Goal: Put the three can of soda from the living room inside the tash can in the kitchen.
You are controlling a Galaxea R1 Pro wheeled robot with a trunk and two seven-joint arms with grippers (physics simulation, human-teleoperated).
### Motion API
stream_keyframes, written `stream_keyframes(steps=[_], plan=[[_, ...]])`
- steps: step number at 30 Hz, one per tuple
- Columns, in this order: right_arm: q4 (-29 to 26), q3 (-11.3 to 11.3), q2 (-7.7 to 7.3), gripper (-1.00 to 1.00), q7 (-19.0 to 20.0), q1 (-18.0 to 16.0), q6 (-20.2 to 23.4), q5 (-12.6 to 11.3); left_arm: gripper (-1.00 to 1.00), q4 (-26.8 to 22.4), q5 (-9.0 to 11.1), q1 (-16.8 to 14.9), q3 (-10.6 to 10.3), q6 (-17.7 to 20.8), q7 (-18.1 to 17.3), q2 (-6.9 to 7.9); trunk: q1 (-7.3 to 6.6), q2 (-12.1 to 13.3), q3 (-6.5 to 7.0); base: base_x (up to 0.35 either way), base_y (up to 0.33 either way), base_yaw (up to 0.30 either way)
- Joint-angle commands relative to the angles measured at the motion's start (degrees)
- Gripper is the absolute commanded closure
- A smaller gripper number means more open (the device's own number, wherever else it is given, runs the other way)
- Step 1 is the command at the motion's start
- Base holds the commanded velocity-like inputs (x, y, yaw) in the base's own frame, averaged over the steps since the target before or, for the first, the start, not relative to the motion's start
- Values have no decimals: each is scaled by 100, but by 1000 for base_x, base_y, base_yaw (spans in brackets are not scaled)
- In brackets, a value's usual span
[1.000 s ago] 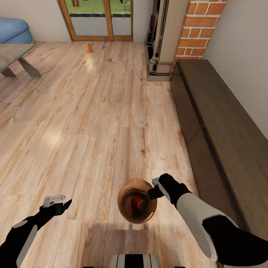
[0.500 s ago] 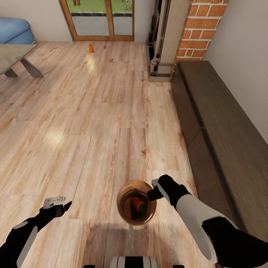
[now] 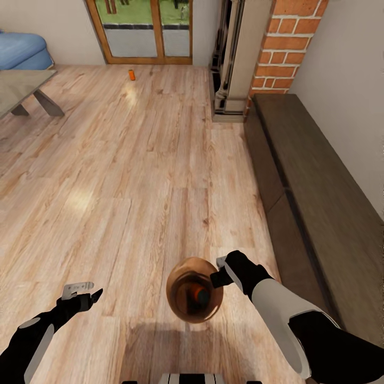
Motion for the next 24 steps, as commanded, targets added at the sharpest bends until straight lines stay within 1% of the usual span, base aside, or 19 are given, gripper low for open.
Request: stream_keyframes(steps=[1, 13, 17, 24], plan=[[1, -19, 2, 100, 26, 2, 8, -124, -100, 0, -1, 1, 0, 1, 1, 0, -23, 42, 27, 0, 0, 0], [1, -19, 10, 100, 37, 31, -3, -124, -100, 1, -2, 3, -1, 4, 1, 0, -286, 523, 348, 0, 0, 0], [-8, -19, 8, 100, 270, 35, -4, -112, -100, 1, -2, 1, -1, 4, 0, 0, -374, 683, 457, 0, 0, 0], [-22, -58, -51, 100, 350, 36, 46, -131, -100, 1, -2, 0, 1, 4, -11, 0, -528, 964, 647, 0, 0, 0]])
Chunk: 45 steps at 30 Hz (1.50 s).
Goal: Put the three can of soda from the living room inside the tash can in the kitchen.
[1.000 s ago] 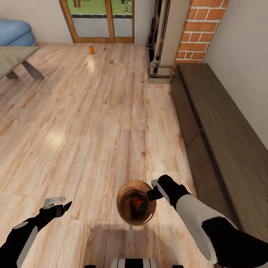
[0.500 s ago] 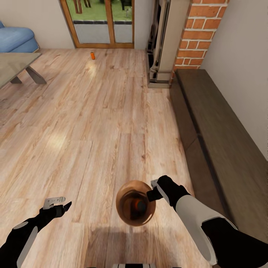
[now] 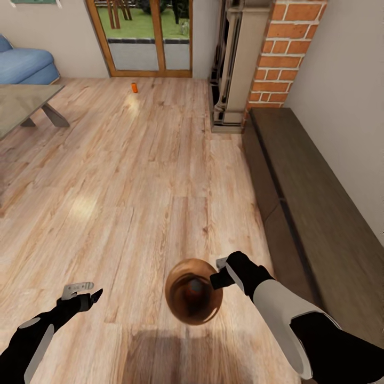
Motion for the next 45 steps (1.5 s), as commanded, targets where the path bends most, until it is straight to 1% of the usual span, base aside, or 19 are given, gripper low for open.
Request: stream_keyframes(steps=[1, 5, 6, 8, 12, 13, 14, 20, 25, 32, 36, 40, 45], plan=[[4, -38, -10, 100, 42, 0, 22, -182, -100, 1, -1, 0, 1, 0, 0, 0, -23, 42, 28, 0, 0, 0], [16, -68, -167, 100, 157, 0, 33, -202, -100, 1, -1, 2, -1, 0, -1, 0, -110, 202, 133, 0, 0, 0], [18, -75, -236, 100, 240, 0, 35, -203, -100, 1, -1, 2, -2, 0, -1, 0, -132, 242, 158, 0, 0, 0], [20, -81, -315, 100, 338, 0, 38, -197, -100, 1, -1, 2, -2, 0, -1, 0, -176, 322, 205, 0, 0, 0], [20, -87, -453, 100, 413, 0, 44, -206, -100, 1, -1, 1, -1, 0, -1, 0, -264, 483, 295, 0, 0, 0], [19, -92, -540, 100, 438, 0, 46, -212, -100, 1, -1, 0, -2, 0, -3, 0, -286, 523, 316, 0, 0, 0], [20, -94, -562, 100, 445, 0, 46, -212, -100, 1, -1, 1, -1, 0, -2, 0, -308, 563, 338, 0, 0, 0], [28, -92, -600, 100, 464, 0, 47, -219, -100, 1, -1, 1, 0, 0, -9, 0, -440, 804, 464, 0, 0, 0], [38, -87, -601, 100, 718, 0, 54, -205, -100, 1, -1, 0, -1, 0, -9, 0, -550, 1004, 559, 0, 0, 0], [47, -40, -571, 100, 841, 0, 56, -189, -100, 1, -1, 1, -1, 0, -2, 0, -703, 1285, 686, 0, 0, 0], [58, -17, -538, 100, 855, 0, 56, -183, -100, 1, 11, 2, 4, -13, -15, 0, -703, 1285, 686, 0, 0, 0], [53, -16, -526, 100, 856, 0, 56, -179, -100, 1, 10, 2, 6, -171, -30, 0, -703, 1285, 686, 0, 12, 0], [53, -12, -506, 100, 815, 0, 56, -175, -100, 4, 9, 2, 6, -228, -40, 0, -703, 1285, 686, 0, 74, 13]])
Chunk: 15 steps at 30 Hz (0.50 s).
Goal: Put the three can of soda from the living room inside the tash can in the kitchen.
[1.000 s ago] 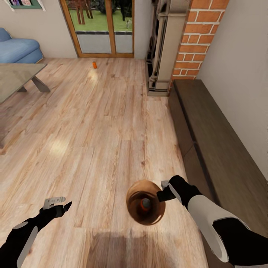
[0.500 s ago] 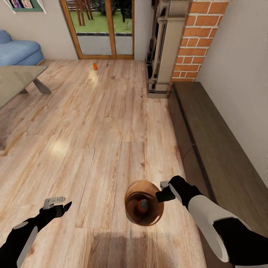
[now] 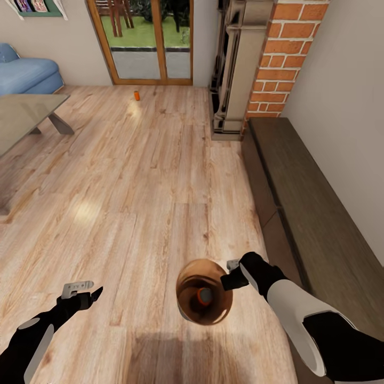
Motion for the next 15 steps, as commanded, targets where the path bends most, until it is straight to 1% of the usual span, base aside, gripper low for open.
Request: stream_keyframes(steps=[1, 6, 13, 15], plan=[[-2, -28, 35, 100, 20, -1, 31, -166, -100, 3, -1, 0, 0, -11, -2, 0, 0, 0, 0, 0, 90, 119], [-5, -26, 110, 100, -4, -1, 31, -152, -100, 6, -1, 0, 0, -25, -3, 0, 0, 0, 0, 0, 46, 200], [-2, -26, 125, 100, -6, -1, 31, -153, -100, 123, 13, 0, 0, -34, 6, 0, 0, 0, 0, 0, 6, 247], [-2, -24, 132, 100, -3, -1, 31, -156, -100, 145, 13, 0, 0, -32, 14, 0, -44, 80, 36, 0, 1, 253]])
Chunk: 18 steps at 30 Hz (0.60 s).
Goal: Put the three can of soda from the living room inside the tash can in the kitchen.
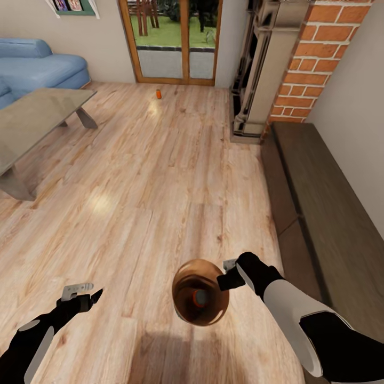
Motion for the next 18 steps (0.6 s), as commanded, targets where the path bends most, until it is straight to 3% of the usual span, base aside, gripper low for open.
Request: stream_keyframes(steps=[1, 18], plan=[[0, -31, 17, 100, 30, -1, 27, -154, -100, 8, -4, 0, 0, 4, 6, 0, -23, 41, 19, 0, 1, 254], [3, -24, 92, 100, 40, -1, 27, -147, -100, 20, -12, -1, 0, 12, 16, 0, -396, 723, 344, 0, 0, 254]])
